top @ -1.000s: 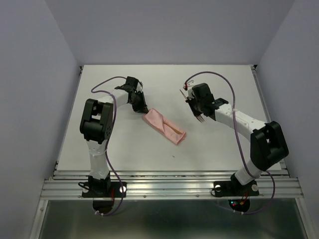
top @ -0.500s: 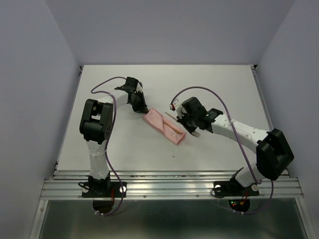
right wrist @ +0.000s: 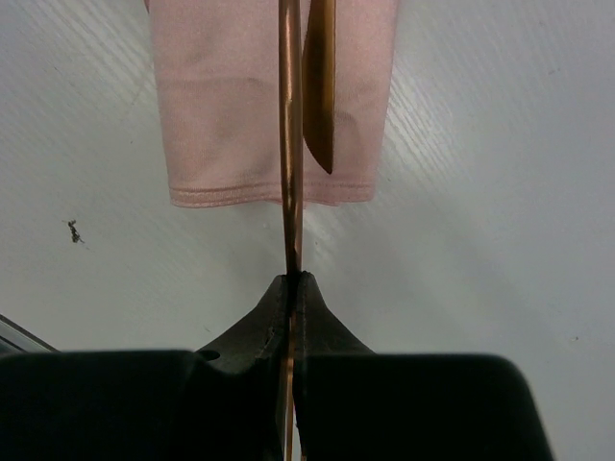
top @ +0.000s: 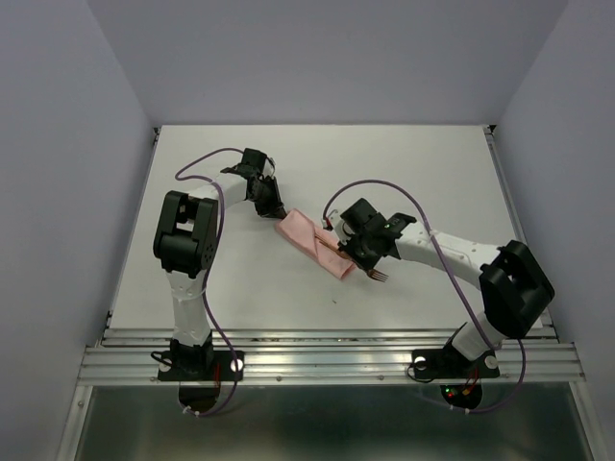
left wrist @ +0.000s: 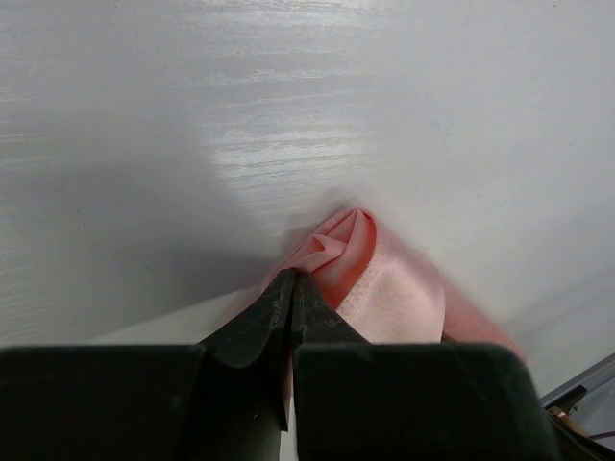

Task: Fold the napkin into a case and place the utensils inside
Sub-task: Stuff the fork into the folded napkin.

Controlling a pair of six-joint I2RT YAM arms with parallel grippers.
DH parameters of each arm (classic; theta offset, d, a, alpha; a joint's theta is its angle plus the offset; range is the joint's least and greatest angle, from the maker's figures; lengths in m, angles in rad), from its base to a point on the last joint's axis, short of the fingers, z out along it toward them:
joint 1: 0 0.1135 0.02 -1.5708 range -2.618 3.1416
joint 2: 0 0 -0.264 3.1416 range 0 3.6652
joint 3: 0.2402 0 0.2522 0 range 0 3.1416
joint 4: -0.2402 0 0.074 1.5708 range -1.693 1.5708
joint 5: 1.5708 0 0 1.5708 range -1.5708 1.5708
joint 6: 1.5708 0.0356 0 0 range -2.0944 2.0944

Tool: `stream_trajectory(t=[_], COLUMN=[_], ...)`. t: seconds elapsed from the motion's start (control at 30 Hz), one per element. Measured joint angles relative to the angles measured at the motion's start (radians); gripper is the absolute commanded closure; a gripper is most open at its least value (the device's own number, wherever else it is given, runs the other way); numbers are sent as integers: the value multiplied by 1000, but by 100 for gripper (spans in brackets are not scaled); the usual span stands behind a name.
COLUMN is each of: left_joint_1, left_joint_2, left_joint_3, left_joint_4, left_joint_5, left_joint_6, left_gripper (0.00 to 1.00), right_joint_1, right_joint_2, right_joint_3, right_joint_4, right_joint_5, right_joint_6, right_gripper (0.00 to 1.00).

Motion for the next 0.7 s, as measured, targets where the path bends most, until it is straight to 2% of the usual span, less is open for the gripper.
stream_trajectory(t=[0.43,0.7], left_joint_1=[0,0], left_joint_2=[0,0], left_joint_3=[0,0], left_joint_4=[0,0], left_joint_5=[1,0], left_joint_6=[0,0], left_gripper=[89,89], right_joint_1=[3,34], right_joint_2=[59,99], right_joint_3=[9,78], right_joint_4=[-22,-43], right_joint_5=[0,-3], right_joint_6=[11,17], right_gripper=[99,99])
